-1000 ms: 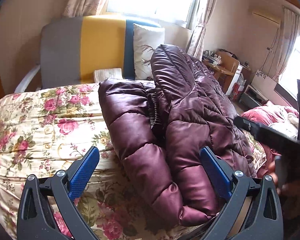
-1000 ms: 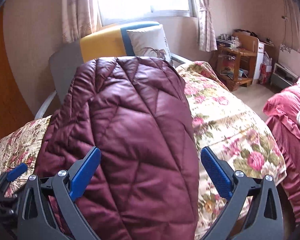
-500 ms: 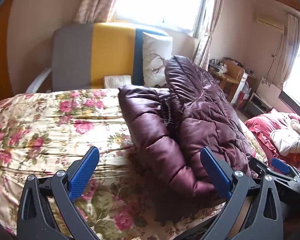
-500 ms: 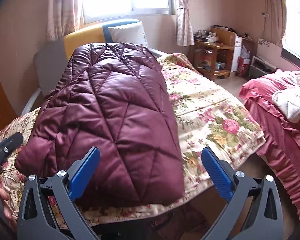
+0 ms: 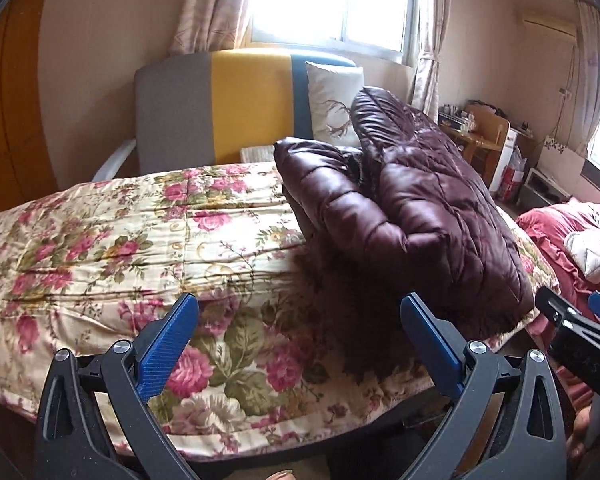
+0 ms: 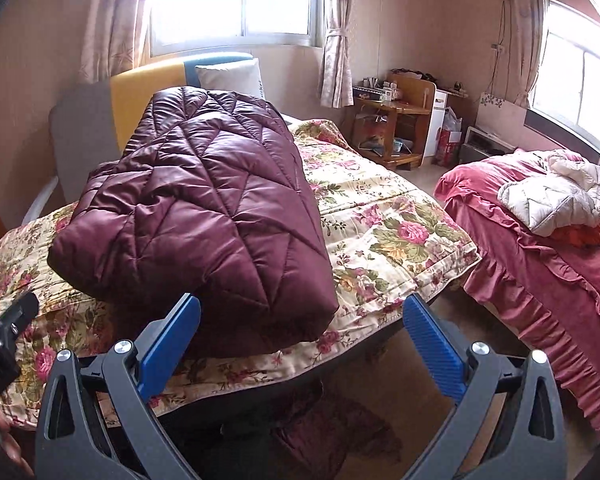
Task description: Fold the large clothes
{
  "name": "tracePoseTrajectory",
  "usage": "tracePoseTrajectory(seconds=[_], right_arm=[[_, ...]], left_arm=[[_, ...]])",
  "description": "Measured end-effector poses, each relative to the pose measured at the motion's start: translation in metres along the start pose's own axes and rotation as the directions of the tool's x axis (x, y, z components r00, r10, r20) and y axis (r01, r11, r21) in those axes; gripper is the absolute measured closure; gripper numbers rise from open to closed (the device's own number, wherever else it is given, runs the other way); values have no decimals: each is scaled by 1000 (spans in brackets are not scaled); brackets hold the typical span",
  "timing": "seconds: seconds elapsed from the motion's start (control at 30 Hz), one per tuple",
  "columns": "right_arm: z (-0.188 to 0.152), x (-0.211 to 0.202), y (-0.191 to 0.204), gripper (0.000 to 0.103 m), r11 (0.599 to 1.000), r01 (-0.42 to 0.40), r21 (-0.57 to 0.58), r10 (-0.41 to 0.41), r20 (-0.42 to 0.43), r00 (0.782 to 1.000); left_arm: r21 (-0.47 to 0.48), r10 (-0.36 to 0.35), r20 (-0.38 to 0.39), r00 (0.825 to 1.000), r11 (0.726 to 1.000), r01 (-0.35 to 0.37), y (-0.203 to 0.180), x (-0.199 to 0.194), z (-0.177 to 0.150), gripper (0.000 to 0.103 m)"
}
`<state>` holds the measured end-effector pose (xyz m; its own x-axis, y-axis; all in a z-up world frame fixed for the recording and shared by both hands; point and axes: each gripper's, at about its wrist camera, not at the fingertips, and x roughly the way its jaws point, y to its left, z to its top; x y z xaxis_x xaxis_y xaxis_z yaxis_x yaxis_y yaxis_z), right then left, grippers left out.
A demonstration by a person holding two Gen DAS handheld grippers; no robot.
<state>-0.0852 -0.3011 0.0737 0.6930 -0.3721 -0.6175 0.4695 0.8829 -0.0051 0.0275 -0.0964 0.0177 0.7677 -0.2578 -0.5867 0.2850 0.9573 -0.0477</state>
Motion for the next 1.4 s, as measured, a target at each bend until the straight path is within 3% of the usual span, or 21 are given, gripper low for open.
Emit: tracePoseTrajectory(seconds=[0.13, 0.47, 0.7, 1.4], right_arm=[[-1, -6, 0, 2, 1000, -14, 13, 14, 22, 1000], [4, -7, 14, 2, 997, -81, -8, 81, 30, 996], [-6, -5, 25, 2, 993, -117, -29, 117, 9, 993], [-14, -5, 21, 2, 994, -103, -20, 104, 30, 994]], left_arm=[[-2, 22, -11, 1000, 1000, -22, -5, -3, -4, 3], [-20, 119, 47, 992, 993, -118, -5, -15, 2, 3], [-35, 129, 42, 991, 991, -128, -1, -18, -1, 3], [-33, 111, 18, 994, 993, -110, -2, -14, -6, 3]])
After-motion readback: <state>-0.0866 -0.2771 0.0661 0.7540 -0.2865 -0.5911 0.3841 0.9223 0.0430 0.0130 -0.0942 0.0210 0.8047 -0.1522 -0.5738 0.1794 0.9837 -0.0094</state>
